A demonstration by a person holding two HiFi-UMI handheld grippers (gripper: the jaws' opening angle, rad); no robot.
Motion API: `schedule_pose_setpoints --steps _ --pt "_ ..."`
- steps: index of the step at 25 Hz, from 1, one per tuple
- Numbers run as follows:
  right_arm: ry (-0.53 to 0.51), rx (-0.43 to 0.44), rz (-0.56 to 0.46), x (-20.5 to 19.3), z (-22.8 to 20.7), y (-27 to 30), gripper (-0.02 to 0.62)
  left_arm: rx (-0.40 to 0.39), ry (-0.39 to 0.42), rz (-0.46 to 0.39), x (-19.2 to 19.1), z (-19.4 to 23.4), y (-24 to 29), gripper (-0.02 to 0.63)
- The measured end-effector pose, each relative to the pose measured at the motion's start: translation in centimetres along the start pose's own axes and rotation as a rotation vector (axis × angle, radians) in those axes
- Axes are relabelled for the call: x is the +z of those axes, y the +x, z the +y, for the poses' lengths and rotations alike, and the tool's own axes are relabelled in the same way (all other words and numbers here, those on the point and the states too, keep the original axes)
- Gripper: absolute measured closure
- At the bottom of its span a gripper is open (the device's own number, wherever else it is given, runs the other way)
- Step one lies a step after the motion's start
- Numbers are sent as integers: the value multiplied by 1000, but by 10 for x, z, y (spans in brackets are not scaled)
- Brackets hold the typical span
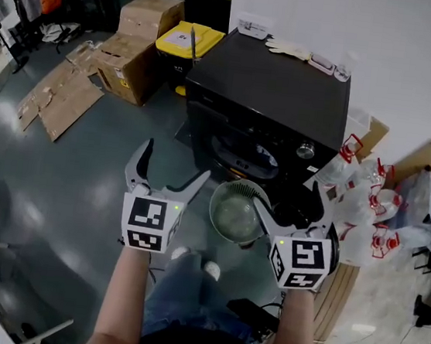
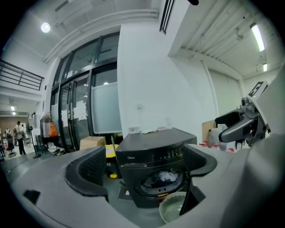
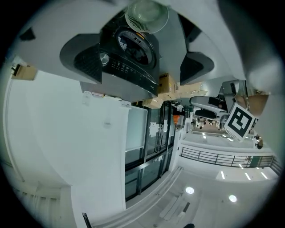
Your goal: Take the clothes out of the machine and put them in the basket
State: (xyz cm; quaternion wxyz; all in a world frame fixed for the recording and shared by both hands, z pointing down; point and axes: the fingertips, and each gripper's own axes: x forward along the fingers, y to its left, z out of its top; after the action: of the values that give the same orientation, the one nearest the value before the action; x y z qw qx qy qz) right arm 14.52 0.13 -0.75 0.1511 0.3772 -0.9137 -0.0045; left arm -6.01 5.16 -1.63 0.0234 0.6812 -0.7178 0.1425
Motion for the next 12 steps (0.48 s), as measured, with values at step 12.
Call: schedule_pose_setpoints --steps 12 --pt "53 49 93 -54 -2 54 61 -36 -38 68 -43 3 58 63"
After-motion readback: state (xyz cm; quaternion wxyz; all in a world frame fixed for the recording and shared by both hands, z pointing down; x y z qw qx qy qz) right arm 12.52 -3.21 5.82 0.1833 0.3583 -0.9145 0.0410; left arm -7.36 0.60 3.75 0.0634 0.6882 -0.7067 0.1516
